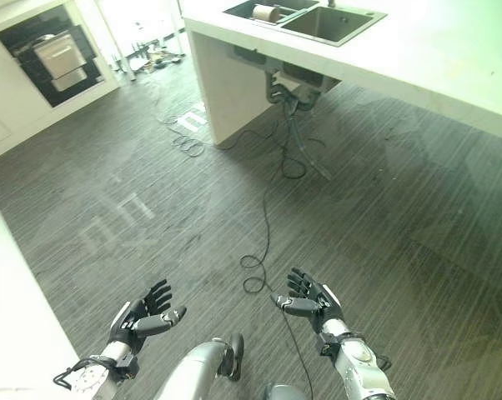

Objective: Place the dishes in the dishwasher.

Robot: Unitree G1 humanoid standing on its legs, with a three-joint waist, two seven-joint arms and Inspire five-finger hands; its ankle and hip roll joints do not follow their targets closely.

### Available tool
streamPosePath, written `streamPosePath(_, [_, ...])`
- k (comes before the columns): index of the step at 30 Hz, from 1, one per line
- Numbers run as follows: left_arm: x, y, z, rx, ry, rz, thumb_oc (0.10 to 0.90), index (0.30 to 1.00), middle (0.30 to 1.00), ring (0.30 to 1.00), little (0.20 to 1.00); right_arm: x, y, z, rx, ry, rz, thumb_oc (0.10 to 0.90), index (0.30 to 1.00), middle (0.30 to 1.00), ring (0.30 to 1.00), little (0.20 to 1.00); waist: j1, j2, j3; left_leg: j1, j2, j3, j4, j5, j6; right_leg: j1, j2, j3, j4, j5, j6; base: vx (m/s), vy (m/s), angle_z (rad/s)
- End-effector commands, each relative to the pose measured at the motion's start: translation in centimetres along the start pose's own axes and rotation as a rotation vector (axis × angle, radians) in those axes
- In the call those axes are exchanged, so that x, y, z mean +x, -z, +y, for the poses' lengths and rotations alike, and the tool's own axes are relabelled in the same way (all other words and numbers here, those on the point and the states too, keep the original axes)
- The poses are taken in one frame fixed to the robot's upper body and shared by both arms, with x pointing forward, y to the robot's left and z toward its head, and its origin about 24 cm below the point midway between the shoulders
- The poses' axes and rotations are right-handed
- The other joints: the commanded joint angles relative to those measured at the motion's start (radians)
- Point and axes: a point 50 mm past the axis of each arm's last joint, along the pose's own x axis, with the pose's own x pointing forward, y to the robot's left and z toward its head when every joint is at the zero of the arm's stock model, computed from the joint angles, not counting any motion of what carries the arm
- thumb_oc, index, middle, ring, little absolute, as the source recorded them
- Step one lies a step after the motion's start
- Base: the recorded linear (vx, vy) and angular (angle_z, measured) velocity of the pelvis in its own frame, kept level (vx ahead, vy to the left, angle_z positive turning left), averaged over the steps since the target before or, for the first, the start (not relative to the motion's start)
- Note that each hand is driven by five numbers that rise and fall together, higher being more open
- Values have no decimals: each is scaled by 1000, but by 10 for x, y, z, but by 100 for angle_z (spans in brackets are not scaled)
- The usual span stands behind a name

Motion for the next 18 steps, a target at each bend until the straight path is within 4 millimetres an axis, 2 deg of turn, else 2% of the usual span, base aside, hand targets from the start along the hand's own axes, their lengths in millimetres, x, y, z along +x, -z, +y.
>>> streamPosePath(1, [3, -37, 2, 48, 4, -197, 800, 900, 900, 900, 900, 5, -38, 0, -8, -8, -194, 800, 900, 900, 900, 900, 80, 20, -6, -4, 64, -27, 209, 45, -66, -86, 11, 12, 55, -18, 72, 469, 264, -33])
streamPosePath(3, [2, -35, 5, 40, -9, -198, 800, 900, 900, 900, 900, 5, -35, -1, -15, -4, -186, 800, 900, 900, 900, 900, 88, 19, -24, 2, 66, -19, 209, 34, -55, -69, 0, 15, 55, -34, 83, 448, 329, -74])
streamPosePath(4, [3, -35, 9, 35, -25, -201, 800, 900, 900, 900, 900, 6, -32, -2, -10, 1, -174, 800, 900, 900, 900, 900, 82, 18, -41, 31, 65, -22, 209, 5, -35, -59, -21, 6, 55, -29, 97, 426, 334, -70])
streamPosePath(6, [3, -36, 11, 33, -33, -204, 800, 900, 900, 900, 900, 7, -32, -3, 3, 12, -181, 800, 900, 900, 900, 900, 82, 14, -49, 56, 56, -37, 209, -21, -16, -36, -30, 2, 55, -24, 100, 329, 217, -39])
streamPosePath(7, [4, -37, 13, 44, -35, -203, 800, 900, 900, 900, 900, 6, -31, -5, 20, 30, -188, 800, 900, 900, 900, 900, 85, 8, -58, 72, 49, -41, 209, -42, 2, -3, -39, -6, 55, 0, 103, 302, 156, -55])
streamPosePath(8, [4, -38, 15, 62, -33, -199, 800, 900, 900, 900, 900, 7, -30, -6, 45, 45, -189, 800, 900, 900, 900, 900, 84, 2, -65, 91, 37, -38, 209, -63, 24, 31, -52, -23, 55, 82, 122, 382, 218, -51])
streamPosePath(9, [6, -39, 15, 79, -27, -196, 800, 900, 900, 900, 900, 6, -28, -6, 67, 55, -192, 800, 900, 900, 900, 900, 77, 0, -70, 108, 22, -39, 209, -81, 48, 34, -59, -25, 91, 191, 154, 382, 311, -17])
streamPosePath(10, [8, -40, 14, 96, -20, -192, 800, 900, 900, 900, 900, 4, -25, -5, 74, 61, -199, 800, 900, 900, 900, 900, 61, 14, -70, 138, 9, -47, 209, -108, 84, -55, -61, -7, 332, 310, 187, 357, 353, 23])
streamPosePath(11, [9, -41, 14, 113, -19, -187, 800, 900, 900, 900, 900, 2, -22, -5, 72, 67, -201, 800, 900, 900, 900, 900, 53, 28, -67, 157, 8, -52, 209, -123, 100, -110, -53, -10, 461, 359, 194, 333, 380, 46])
streamPosePath(12, [10, -40, 14, 126, -23, -179, 800, 900, 900, 900, 900, 1, -19, -4, 72, 70, -197, 800, 900, 900, 900, 900, 46, 45, -63, 179, 12, -51, 209, -136, 110, -182, -57, -31, 573, 381, 188, 266, 279, 34])
streamPosePath(13, [10, -40, 14, 126, -29, -179, 800, 900, 900, 900, 900, 0, -17, -3, 75, 71, -195, 800, 900, 900, 900, 900, 41, 52, -60, 195, 12, -50, 209, -145, 113, -228, -63, -49, 608, 368, 175, 393, 240, 11])
streamPosePath(14, [8, -40, 16, 121, -31, -188, 800, 900, 900, 900, 900, -3, -15, -4, 79, 75, -200, 800, 900, 900, 900, 900, 18, 53, -41, 237, 4, -55, 209, -171, 124, -298, -71, -89, 578, 293, 141, 379, 120, -23])
streamPosePath(15, [8, -41, 16, 125, -28, -193, 800, 900, 900, 900, 900, -4, -15, -5, 77, 77, -202, 800, 900, 900, 900, 900, 7, 51, -35, 247, 2, -59, 209, -179, 125, -312, -62, -95, 526, 274, 135, 448, 44, -4])
streamPosePath(17, [7, -45, 17, 139, -20, -206, 800, 900, 900, 900, 900, -7, -17, -9, 75, 84, -210, 800, 900, 900, 900, 900, -23, 37, -29, 269, -10, -75, 209, -206, 124, -357, -40, -105, 316, 265, 133, 355, -64, 56])
streamPosePath(18, [7, -48, 18, 143, -22, -213, 800, 900, 900, 900, 900, -8, -18, -13, 74, 82, -212, 800, 900, 900, 900, 900, -41, 19, -21, 301, -22, -80, 209, -235, 118, -370, -55, -131, 130, 274, 137, 404, -81, 12])
